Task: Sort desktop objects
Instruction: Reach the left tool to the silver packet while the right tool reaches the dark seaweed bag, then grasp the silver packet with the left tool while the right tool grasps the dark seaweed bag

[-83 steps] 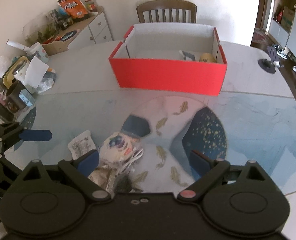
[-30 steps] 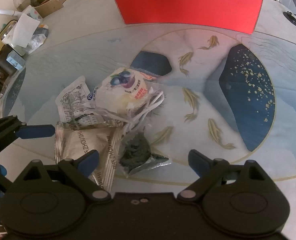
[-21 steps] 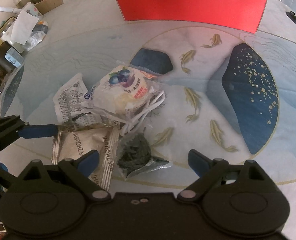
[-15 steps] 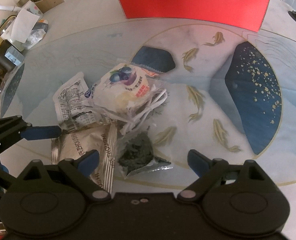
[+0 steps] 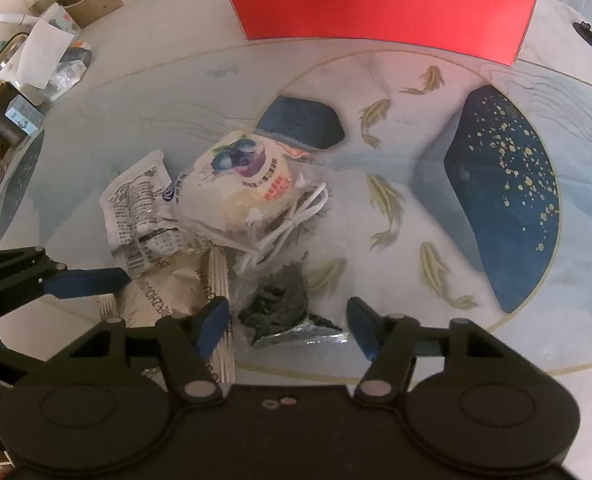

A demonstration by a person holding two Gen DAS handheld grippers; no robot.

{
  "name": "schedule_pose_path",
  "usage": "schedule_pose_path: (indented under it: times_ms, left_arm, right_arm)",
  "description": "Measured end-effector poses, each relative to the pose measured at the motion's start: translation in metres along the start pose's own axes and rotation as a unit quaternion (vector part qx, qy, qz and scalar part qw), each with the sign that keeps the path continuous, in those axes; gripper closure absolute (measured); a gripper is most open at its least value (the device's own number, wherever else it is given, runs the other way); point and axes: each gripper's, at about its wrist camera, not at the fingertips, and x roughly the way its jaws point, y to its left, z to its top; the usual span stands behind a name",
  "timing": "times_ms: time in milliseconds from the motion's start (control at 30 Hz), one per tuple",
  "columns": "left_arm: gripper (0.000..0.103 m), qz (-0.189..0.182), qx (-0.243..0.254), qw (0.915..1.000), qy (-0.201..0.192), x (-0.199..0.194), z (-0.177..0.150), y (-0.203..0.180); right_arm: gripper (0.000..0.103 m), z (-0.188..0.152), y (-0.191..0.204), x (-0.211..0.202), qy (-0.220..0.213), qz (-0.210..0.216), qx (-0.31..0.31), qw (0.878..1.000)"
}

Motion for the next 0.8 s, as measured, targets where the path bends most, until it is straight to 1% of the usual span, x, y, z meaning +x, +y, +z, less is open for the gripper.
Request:
schedule_pose_path:
  times_ms: [100, 133, 200, 233, 367, 500, 800]
  left_arm:
    - [0.05, 0.001, 0.001, 1.0, -0.002, -0.001, 0.001, -0.001]
    - [0.051, 0.002, 0.001, 1.0, -0.002, -0.001, 0.001, -0.002]
    - [0.053, 0.003, -0.001, 1.0, -0.003, -0.002, 0.001, -0.003]
    - [0.055, 0.004, -0.003, 1.0, -0.003, -0.003, 0.001, -0.003]
    - [0.061, 0.008, -0.005, 0.9999, -0.007, -0.006, 0.003, -0.005]
    - [0.063, 0.005, -0.013, 0.9999, -0.01, -0.008, 0.003, -0.004]
    - [0.064, 0.008, -0.017, 0.9998, -0.012, -0.013, 0.002, -0.007]
  right_arm:
    - [0.043, 0.001, 0.0, -0.003, -0.003, -0.003, -0.001, 1.0]
    - [0.045, 0.001, 0.001, -0.004, -0.004, -0.005, -0.003, 1.0]
    - [0.058, 0.001, 0.002, -0.005, -0.005, -0.004, -0.006, 1.0]
    - [0.063, 0.001, 0.002, -0.006, -0.005, -0.007, -0.007, 1.0]
    - [0.065, 0.002, 0.002, -0.009, -0.008, -0.01, -0.01, 1.0]
    - [0.065, 0.003, 0.0, -0.015, -0.013, -0.011, -0.005, 1.0]
    - [0.065, -0.001, -0.007, -0.032, -0.024, -0.014, 0.003, 1.0]
